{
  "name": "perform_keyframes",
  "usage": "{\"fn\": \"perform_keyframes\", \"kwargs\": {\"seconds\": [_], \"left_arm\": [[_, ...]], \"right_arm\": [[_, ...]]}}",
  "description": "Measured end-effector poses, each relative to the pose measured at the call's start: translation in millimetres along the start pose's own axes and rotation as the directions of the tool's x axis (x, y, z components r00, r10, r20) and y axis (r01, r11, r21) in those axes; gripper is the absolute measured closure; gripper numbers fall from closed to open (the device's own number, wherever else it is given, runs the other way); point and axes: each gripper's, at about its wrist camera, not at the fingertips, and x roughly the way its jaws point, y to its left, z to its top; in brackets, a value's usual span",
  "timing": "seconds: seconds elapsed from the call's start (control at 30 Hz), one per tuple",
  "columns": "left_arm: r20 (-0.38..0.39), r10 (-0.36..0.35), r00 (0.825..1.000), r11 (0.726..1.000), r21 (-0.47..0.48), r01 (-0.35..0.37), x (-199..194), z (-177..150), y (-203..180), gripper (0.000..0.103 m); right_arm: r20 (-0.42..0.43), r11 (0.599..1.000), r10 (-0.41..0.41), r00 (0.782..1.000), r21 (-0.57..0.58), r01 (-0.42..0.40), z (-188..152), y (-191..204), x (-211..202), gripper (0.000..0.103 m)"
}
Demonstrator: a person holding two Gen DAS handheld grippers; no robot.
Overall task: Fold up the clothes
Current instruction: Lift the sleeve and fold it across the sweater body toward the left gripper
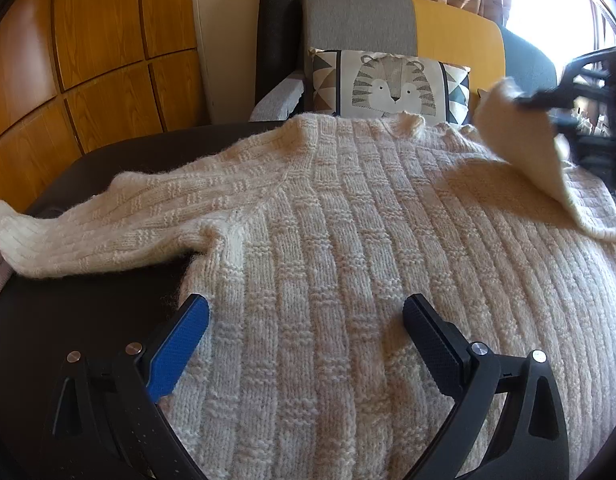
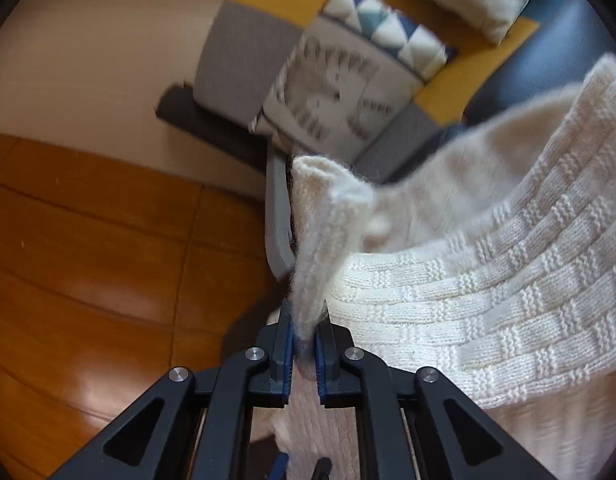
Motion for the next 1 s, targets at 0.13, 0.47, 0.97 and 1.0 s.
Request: {"fn": "perform_keyframes", "kwargs": {"seconds": [0.13,0.47,0.97,1.0], "left_arm": [[0.004,-0.004,1.0,1.0,-0.005,0.004,0,0,0,0.003],[0.008,-0.009,1.0,1.0,-0.014,0.009,0,1,-1,0.003],[-0.114,-0.116,0.987,0.984,-0.149,0.099,3,37,-7,0.004],[-0.106,-0.152,0.983,0.972,-0.194,0.13,1,46,-8,0.004]], "right_arm": [[-0.084,0.996,-0.069,0.994,-0.065,0.063,-28,-2,45,0.095],[-0.132,0.962,-0.179,0.975,-0.232,0.145,-48,-7,75,0.091],[0.218,0.76,-0.364,0.905,-0.492,0.424,-62,-44,-56,0.085],[0.238,0.751,-0.383,0.893,-0.483,0.451,-59,-52,-62,0.088]]}}
